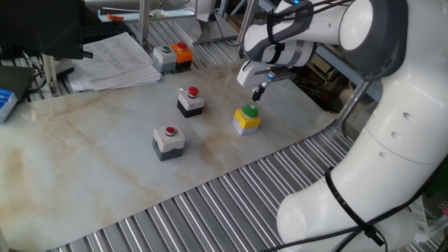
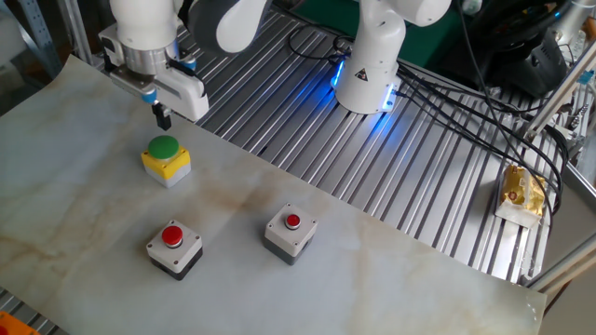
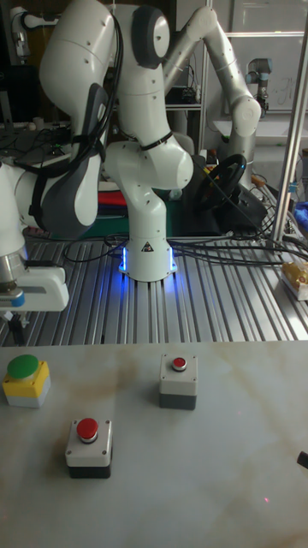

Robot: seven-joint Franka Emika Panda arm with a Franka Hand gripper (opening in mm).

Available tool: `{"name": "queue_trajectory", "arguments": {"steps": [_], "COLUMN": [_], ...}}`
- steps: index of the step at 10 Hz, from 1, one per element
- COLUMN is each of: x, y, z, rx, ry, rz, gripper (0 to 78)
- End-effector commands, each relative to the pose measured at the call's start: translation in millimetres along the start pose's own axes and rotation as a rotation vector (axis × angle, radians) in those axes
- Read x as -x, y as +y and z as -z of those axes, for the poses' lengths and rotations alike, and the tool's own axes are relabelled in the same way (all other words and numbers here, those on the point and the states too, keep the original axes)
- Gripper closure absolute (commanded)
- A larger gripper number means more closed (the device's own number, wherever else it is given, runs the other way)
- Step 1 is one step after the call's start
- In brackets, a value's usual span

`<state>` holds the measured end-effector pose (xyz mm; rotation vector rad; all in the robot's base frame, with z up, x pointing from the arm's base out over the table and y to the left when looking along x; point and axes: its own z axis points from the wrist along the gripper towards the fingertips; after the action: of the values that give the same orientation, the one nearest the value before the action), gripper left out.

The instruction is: Press three buttons from left to right in sequence

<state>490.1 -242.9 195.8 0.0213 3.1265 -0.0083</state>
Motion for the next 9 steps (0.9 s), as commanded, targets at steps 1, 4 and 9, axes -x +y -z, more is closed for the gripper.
{"name": "queue_trajectory", "arguments": {"steps": [1, 4, 9], "x": [3.4, 9.3, 12.5], "y": [-0.7, -3.1, -2.5], "z": [-3.8, -7.5, -16.6], "rx": [0.001, 0.008, 0.013], "ry": [-0.002, 0.0, -0.005], "rz": [0.001, 0.01, 0.006], "gripper": [77.6, 77.6, 77.6]}}
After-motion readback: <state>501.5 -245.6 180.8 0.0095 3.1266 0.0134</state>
